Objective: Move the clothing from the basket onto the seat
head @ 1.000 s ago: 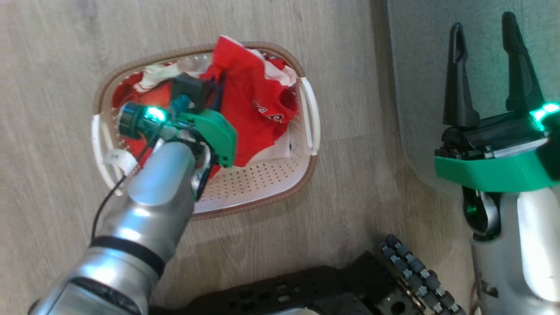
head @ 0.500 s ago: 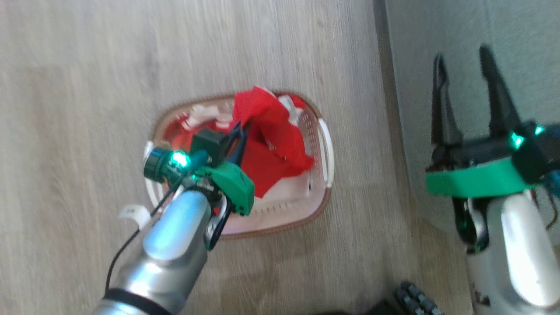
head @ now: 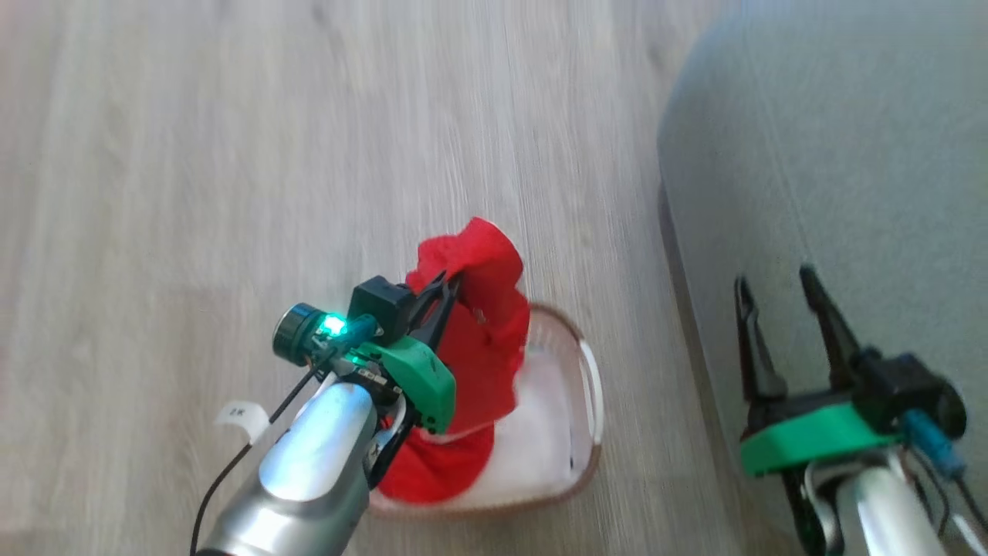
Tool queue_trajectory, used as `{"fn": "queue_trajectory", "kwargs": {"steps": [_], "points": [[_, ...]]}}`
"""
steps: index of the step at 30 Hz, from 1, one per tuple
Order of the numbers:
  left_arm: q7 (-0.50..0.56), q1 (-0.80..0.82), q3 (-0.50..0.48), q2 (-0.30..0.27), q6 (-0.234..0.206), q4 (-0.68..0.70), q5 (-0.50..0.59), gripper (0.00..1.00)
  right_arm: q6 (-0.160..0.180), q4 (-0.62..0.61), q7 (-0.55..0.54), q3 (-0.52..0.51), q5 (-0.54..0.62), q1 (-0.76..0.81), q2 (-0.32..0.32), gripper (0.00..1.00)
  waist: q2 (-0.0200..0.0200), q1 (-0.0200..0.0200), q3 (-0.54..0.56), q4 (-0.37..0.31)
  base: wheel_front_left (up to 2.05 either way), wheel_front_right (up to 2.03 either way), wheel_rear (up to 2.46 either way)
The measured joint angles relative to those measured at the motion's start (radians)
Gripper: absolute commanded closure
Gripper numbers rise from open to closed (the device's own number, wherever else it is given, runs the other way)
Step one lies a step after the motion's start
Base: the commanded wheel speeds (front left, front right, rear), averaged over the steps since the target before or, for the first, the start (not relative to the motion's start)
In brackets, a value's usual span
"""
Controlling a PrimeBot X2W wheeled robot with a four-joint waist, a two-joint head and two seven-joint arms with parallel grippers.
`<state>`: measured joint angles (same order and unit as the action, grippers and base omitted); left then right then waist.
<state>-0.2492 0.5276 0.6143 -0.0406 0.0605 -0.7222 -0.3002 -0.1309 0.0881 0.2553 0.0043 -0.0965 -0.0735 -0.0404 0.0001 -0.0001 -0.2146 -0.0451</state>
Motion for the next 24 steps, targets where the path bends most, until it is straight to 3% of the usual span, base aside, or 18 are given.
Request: {"fn": "queue_trajectory", "kwargs": {"steps": [10,18,24], "points": [[0.015,0.082,0.038,0.001,0.028,0.035,-0.048,1.0,0.0,0.029,0.0,0.021,0.0,0.101,0.0,0.0,0.0,0.0,0.217,0.038,0.0,0.0,0.0],[0.05,0.159,0.09,0.003,0.032,0.078,-0.115,1.0,0.0,0.052,0.0,0.066,0.0,0.105,0.0,0.0,0.0,0.0,0.279,0.061,0.0,0.0,0.0],[0.064,0.217,0.154,0.005,0.009,0.116,-0.179,1.0,0.0,0.089,0.0,0.143,0.01,0.102,0.0,0.0,0.0,0.0,0.299,0.062,0.0,0.0,0.0]]}}
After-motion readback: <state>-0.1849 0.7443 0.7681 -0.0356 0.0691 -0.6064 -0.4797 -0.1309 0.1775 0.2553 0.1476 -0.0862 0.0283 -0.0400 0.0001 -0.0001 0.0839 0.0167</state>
